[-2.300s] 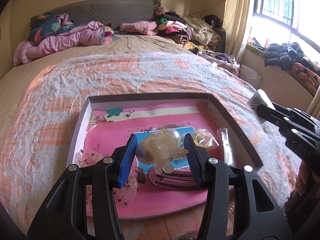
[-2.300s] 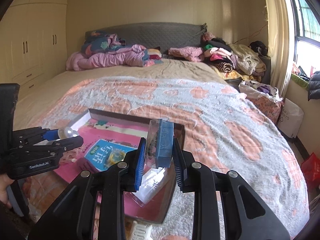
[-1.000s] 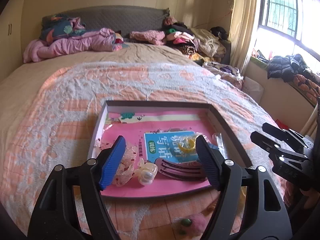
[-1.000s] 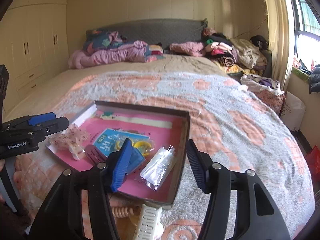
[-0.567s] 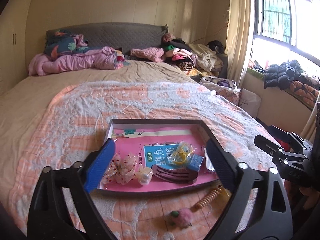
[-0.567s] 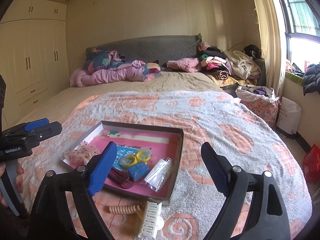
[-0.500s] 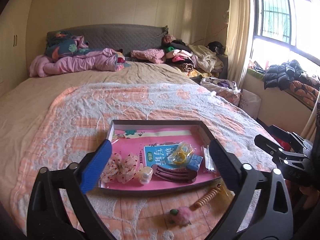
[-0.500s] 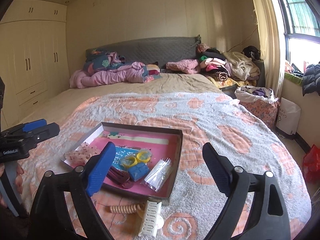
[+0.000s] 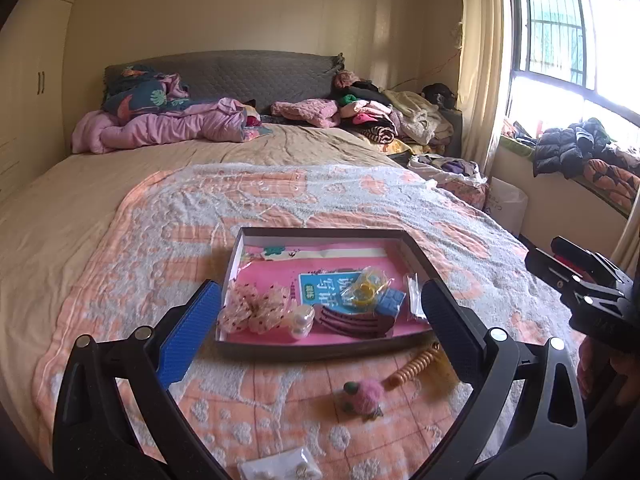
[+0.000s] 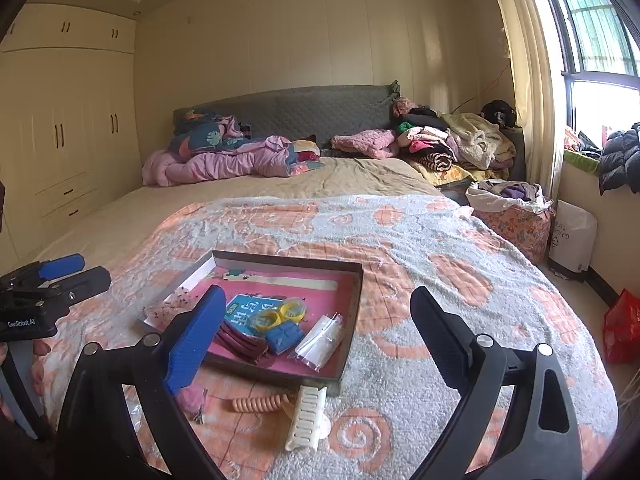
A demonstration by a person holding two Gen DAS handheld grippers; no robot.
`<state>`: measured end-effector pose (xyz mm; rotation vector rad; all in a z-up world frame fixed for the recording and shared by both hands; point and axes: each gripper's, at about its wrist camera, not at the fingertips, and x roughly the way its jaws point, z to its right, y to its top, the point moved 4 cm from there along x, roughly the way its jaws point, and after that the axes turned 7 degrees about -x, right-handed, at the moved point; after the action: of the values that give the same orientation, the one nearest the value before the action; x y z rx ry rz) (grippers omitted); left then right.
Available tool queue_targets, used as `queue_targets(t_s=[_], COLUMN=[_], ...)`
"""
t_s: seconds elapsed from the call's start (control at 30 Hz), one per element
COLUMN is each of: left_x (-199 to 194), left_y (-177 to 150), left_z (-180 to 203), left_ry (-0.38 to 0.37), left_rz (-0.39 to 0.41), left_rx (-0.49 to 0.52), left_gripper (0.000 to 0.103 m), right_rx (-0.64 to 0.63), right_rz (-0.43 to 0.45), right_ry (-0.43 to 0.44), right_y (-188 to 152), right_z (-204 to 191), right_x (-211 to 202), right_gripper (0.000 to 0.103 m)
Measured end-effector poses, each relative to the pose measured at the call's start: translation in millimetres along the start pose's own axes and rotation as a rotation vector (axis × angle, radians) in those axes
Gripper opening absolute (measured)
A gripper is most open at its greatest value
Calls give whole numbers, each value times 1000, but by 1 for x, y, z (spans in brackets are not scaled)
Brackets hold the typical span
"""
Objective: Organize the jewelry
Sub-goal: 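Withdraw both tools from the tray back over the remaining accessories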
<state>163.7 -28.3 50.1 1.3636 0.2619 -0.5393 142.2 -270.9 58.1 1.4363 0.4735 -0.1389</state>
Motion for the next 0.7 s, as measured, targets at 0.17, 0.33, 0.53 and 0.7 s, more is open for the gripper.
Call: queue_targets(t_s=[0.17, 0.33, 0.53, 0.7], left_x=[-10, -19, -24, -26], left_y=[-7, -16, -28, -42], left_z=[-7, -15, -22, -29], left_ry=[4, 12, 18, 30], left_rz=[2, 2, -10, -30], left_rx=[-19, -35, -40, -43], left_gripper=[92, 92, 92, 92], right_rx=[-2, -5, -22, -30], right_rz=[2, -1, -14, -36], right_ry=[0, 2, 11, 20], right_y=[-3, -7, -18, -28], right_z=[-1, -3, -13, -18], right_x=[-7, -12, -21, -23], right_gripper=[91, 91, 91, 91])
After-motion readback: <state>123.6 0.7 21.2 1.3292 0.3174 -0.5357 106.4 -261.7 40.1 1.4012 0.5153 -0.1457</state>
